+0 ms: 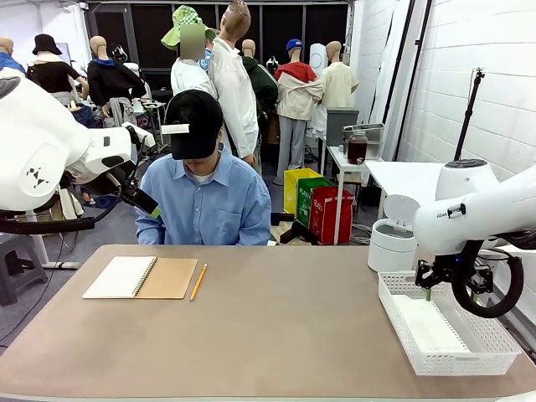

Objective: Sort the paper based on its condition.
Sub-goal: If a person hands you a paper, place it in the Organizing basket , and if it's crumpled, put it in the Trash can.

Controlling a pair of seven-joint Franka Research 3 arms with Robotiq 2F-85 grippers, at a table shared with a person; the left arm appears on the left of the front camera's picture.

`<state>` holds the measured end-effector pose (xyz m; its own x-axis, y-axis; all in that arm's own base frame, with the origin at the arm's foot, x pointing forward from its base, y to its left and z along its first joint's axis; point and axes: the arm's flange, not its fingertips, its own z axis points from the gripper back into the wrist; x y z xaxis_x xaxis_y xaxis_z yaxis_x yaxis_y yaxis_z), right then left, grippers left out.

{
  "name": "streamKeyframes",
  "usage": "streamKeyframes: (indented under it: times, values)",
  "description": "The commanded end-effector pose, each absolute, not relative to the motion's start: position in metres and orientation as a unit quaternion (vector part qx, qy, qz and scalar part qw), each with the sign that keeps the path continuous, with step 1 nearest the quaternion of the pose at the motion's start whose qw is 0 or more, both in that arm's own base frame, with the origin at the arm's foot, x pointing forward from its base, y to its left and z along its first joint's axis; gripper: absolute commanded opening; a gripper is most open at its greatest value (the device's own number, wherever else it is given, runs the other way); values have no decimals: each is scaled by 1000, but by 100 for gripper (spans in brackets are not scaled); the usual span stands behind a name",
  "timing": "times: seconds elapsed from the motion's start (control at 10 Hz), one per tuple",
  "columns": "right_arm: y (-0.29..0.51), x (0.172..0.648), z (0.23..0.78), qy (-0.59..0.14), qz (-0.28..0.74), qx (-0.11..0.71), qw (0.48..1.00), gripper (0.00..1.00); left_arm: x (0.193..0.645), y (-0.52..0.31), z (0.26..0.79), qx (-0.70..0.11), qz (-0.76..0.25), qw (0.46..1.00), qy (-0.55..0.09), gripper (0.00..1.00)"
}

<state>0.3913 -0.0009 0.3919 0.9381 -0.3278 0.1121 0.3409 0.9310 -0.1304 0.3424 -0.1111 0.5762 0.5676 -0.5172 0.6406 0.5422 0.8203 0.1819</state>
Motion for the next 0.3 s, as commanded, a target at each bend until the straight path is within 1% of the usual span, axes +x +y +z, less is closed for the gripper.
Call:
streamKeyframes:
  times: [0.0, 0.2]
  values:
    - [-2, 392, 390, -42, -165, -70, 983, 100, 342, -110, 577, -18, -299, 885, -357, 100]
    - [-2, 392, 390, -42, -165, -70, 983, 100, 342, -110, 577, -18, -299, 885, -357, 100]
